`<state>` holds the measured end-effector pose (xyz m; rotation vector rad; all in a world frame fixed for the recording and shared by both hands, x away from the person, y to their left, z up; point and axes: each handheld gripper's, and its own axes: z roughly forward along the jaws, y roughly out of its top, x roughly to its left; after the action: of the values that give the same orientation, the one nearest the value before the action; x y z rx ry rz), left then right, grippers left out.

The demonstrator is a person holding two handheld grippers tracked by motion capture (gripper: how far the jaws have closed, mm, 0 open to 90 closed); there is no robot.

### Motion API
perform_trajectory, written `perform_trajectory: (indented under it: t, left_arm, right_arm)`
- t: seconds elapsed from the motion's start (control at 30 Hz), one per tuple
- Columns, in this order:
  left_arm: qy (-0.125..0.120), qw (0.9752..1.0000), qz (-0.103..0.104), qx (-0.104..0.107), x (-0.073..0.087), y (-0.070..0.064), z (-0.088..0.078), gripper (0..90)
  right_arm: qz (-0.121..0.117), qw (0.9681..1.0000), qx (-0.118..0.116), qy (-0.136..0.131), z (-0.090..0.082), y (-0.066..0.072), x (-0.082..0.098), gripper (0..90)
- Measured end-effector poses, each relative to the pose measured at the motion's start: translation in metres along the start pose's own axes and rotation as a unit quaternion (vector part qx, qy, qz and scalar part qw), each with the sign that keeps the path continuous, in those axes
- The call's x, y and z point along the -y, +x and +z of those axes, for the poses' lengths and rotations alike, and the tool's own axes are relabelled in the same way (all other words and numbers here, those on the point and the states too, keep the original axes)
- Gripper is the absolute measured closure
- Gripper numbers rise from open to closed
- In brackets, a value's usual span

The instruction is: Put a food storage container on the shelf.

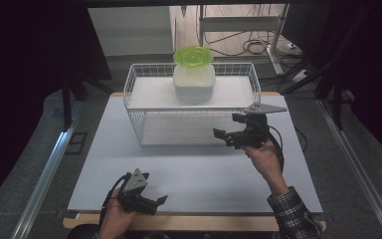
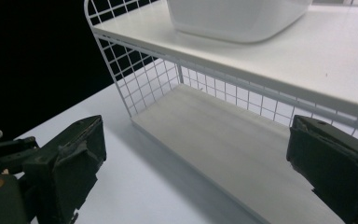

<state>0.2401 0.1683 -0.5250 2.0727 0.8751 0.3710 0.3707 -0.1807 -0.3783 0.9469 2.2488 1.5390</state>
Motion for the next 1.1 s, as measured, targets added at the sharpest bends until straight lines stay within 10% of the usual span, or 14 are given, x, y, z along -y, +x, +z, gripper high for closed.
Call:
perform_trajectory:
  t: [1.1]
  left_arm:
    - [-0.001,1.0,0.003,0.003,0.0,-0.001,0.0,0.6]
  right_arm:
    - [-0.025,0.9991,0.015,0.032,-0.003,0.015,0.043,1.8]
